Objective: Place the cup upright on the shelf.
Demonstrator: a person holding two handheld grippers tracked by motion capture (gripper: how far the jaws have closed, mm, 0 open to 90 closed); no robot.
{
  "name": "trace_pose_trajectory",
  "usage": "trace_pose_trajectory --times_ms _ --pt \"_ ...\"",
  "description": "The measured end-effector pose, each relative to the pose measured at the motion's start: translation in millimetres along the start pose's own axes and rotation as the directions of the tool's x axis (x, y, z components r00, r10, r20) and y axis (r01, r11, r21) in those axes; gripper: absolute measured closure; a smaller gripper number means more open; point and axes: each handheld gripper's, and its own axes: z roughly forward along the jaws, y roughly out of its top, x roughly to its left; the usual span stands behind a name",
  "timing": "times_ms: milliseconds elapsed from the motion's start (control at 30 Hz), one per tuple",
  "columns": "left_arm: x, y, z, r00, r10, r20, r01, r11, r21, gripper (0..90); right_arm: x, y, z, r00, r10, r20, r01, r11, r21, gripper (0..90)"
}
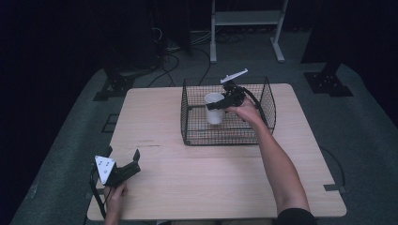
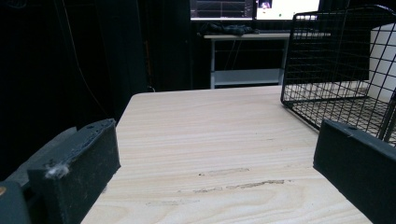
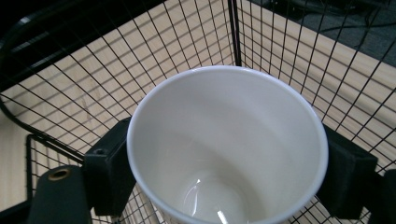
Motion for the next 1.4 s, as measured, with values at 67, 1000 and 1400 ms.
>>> trace_pose_trajectory --times_ms 67,1000,1400 --pt "0.1 0.0 0.0 1.0000 0.000 0.000 0.000 1.0000 0.000 0.0 -1.6 -2.0 5.2 1.0000 0.006 -0.001 -0.006 1.000 0.013 19.0" --pt "0.8 0.0 0.3 1.0000 -0.006 -0.001 0.006 1.0000 0.000 0.0 -1.1 -7.3 15.4 0.9979 -0.047 0.045 0.041 0.992 0.119 18.5" --pt "0.8 0.0 0.8 1.0000 -0.003 -0.005 0.003 1.0000 0.002 0.0 5.3 -6.9 15.3 0.9978 -0.059 0.030 0.054 0.990 0.134 15.9"
